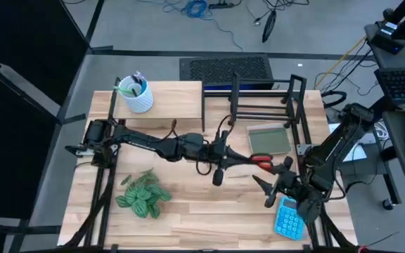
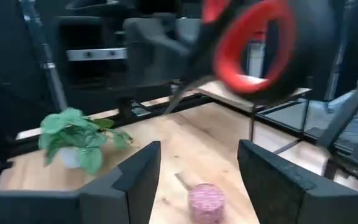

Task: Stock shelves
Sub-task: Put the black scissors into the white pen holder

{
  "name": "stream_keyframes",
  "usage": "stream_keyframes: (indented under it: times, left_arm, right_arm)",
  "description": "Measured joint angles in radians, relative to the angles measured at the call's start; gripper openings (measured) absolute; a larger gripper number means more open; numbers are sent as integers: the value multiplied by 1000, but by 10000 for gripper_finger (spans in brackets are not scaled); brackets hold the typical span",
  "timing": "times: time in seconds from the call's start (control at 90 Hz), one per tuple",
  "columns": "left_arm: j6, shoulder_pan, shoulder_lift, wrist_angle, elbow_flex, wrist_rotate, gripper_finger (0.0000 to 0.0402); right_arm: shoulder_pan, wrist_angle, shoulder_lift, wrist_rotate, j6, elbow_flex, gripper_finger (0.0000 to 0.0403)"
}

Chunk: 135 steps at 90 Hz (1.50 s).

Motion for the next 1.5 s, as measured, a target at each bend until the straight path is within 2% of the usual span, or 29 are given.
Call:
stream_keyframes:
  times: [0.167, 0.267, 0.489, 0.544, 0.689, 0.956, 1.289, 1.5]
  left_arm:
    - [1, 7, -27, -21, -2, 44, 8]
    - [23, 6, -71, -72, -2, 45, 8]
    - [58, 19, -168, -221, -1, 48, 8]
    - [58, 25, -186, -242, -1, 48, 8]
    - [56, 40, -209, -251, -2, 47, 8]
    - [56, 80, -234, -218, -2, 47, 8]
    - [53, 92, -233, -154, -2, 47, 8]
    - [53, 80, -232, -156, -2, 47, 8]
  right_arm:
    - [-34, 39, 20, -220, 47, 0, 196]
    - [-93, 127, 57, -364, 12, 0, 196]
    - [-283, 570, 169, -734, -335, 0, 196]
    - [-323, 621, 173, -785, -410, 0, 196]
    - [-379, 582, 101, -771, -560, 0, 196]
    - [-393, 565, -86, -634, -837, 0, 196]
    - [-424, 542, -225, -638, -990, 0, 196]
    - [-462, 618, -248, -753, -1043, 0, 196]
